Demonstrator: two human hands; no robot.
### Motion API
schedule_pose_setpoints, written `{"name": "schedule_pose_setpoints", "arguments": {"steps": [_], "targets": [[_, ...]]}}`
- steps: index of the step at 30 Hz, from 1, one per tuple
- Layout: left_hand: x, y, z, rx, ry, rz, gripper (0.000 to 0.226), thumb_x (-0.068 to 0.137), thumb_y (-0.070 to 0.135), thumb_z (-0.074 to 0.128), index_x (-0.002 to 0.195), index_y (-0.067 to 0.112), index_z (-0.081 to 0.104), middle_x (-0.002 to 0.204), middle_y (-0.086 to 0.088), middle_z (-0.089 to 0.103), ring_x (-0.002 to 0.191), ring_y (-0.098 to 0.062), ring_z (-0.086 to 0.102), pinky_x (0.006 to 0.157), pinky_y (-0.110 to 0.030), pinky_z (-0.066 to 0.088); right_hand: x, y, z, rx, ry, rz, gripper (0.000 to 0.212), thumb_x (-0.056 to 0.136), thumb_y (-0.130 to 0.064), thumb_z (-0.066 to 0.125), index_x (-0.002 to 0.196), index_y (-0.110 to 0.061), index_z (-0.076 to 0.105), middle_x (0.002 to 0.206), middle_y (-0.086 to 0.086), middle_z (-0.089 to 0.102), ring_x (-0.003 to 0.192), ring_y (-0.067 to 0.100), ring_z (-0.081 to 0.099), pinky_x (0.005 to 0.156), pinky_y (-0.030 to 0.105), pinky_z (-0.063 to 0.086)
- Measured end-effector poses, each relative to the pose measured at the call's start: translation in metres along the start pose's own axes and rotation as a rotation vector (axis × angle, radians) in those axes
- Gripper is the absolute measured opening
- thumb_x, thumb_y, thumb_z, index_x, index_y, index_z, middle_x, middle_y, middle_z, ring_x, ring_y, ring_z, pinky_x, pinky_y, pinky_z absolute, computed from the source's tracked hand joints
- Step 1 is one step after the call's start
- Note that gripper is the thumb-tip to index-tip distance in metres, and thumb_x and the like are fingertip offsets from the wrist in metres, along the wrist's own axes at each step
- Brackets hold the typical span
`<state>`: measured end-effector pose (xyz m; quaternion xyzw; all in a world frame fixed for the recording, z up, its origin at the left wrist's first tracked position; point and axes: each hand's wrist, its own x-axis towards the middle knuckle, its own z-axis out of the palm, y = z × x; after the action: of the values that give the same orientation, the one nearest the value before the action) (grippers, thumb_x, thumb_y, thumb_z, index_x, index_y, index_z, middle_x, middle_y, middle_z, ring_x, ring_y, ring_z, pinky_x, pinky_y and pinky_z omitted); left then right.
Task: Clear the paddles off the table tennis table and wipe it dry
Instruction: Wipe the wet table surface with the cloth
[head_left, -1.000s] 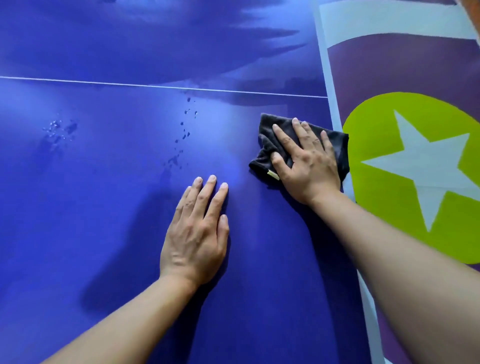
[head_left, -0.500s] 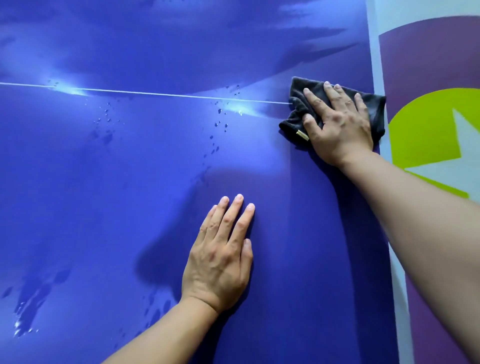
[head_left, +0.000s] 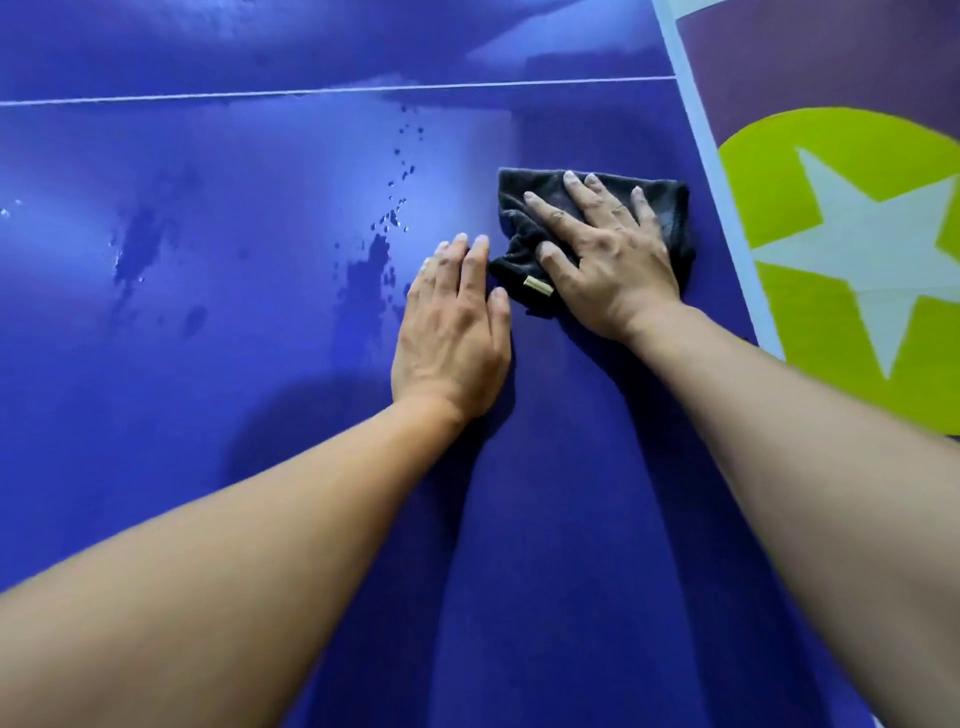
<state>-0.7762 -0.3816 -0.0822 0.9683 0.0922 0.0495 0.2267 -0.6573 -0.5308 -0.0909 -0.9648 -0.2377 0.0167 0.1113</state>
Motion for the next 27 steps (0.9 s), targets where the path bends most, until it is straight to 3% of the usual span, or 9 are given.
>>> {"name": "schedule_pose_setpoints", "arguments": {"steps": [3,6,9,19,27], "targets": [[-0.007,0.0,-0.008,-0.127,0.048,0.01,0.052,0.104,0.025,0.037,0.154,0.009,0.031,0.157,-0.011,0.037,0.147,-0.025,0.029,0.123,-0.037,0.015,-0.041,-0.019,0.004,0.008,-0.005,0.021,0.059,0.097,-0.057,0.025,0.156,-0.052,0.026,0.17,-0.001,0.018,0.157,0.013,0.01,0.127,0.048,-0.002],[-0.034,0.001,-0.017,-0.068,0.128,0.037,0.051,0.102,0.026,0.034,0.151,0.011,0.036,0.155,-0.008,0.041,0.15,-0.026,0.027,0.125,-0.038,0.009,-0.081,-0.033,0.009,0.005,0.011,0.009,0.06,0.096,-0.057,0.025,0.156,-0.051,0.026,0.17,0.0,0.02,0.157,0.015,0.012,0.127,0.049,-0.001],[-0.097,0.004,-0.025,-0.057,0.181,0.039,0.053,0.101,0.026,0.032,0.152,0.011,0.036,0.158,-0.007,0.039,0.151,-0.027,0.025,0.125,-0.043,0.013,-0.115,-0.044,0.011,0.0,-0.002,0.012,0.06,0.097,-0.056,0.026,0.156,-0.05,0.027,0.17,0.0,0.02,0.157,0.015,0.013,0.127,0.049,0.0],[-0.347,-0.033,-0.042,0.122,0.045,0.066,0.054,0.101,0.025,0.034,0.151,0.006,0.041,0.159,-0.01,0.038,0.15,-0.03,0.029,0.124,-0.047,0.02,-0.257,-0.084,0.014,0.047,-0.009,0.015,0.058,0.097,-0.054,0.029,0.155,-0.05,0.031,0.17,-0.001,0.019,0.157,0.013,0.011,0.127,0.049,-0.003],[-0.442,-0.038,-0.053,0.151,-0.022,-0.029,0.055,0.1,0.028,0.031,0.148,0.005,0.046,0.157,-0.015,0.039,0.147,-0.034,0.034,0.121,-0.051,0.026,-0.406,-0.144,0.023,0.064,0.056,0.029,0.057,0.097,-0.051,0.039,0.154,-0.046,0.038,0.167,0.003,0.028,0.156,0.017,0.019,0.126,0.055,0.007]]}}
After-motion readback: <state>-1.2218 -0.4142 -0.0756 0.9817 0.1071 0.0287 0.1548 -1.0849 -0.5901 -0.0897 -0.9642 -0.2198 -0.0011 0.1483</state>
